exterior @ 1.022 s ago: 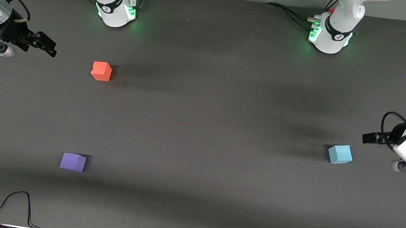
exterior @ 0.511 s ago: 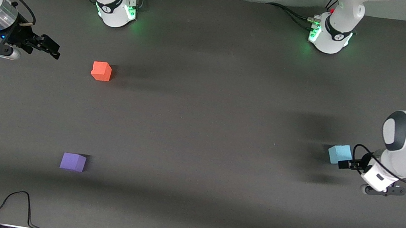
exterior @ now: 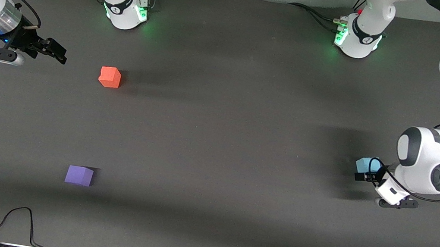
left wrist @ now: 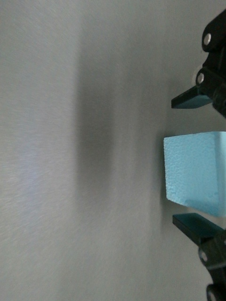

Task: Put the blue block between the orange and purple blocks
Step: 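Lower the left gripper around the blue cube and close it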

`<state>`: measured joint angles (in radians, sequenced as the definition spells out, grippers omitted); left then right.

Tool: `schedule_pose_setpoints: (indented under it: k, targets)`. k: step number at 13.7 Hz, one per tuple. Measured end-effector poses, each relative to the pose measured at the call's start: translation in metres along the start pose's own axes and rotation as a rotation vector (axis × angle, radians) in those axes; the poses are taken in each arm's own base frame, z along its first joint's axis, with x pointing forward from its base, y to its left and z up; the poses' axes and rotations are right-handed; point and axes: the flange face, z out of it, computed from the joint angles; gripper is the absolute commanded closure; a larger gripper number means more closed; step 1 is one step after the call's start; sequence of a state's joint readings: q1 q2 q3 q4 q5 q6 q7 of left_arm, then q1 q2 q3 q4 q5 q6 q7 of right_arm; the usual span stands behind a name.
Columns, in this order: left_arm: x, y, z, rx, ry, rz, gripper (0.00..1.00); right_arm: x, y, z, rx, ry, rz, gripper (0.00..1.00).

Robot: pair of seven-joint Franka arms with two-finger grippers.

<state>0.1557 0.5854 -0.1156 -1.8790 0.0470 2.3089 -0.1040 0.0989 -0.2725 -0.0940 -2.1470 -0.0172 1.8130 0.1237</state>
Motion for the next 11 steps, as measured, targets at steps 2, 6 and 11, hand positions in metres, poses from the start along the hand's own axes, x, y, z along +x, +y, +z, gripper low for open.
schedule_pose_setpoints:
  k: [2,6,11]
  targets:
    - [-0.01,-0.002,0.015,-0.001,-0.006,-0.002,0.02,-0.001,0.0,0.001,0.0,-0.003,0.0,0.0]
    - [-0.014,-0.009,0.02,-0.002,-0.012,-0.011,0.39,-0.004,0.0,0.003,0.001,-0.004,0.0,0.0]
    - [-0.015,-0.008,-0.006,0.003,-0.008,-0.008,0.87,-0.005,0.001,0.004,0.001,-0.003,-0.001,0.0]
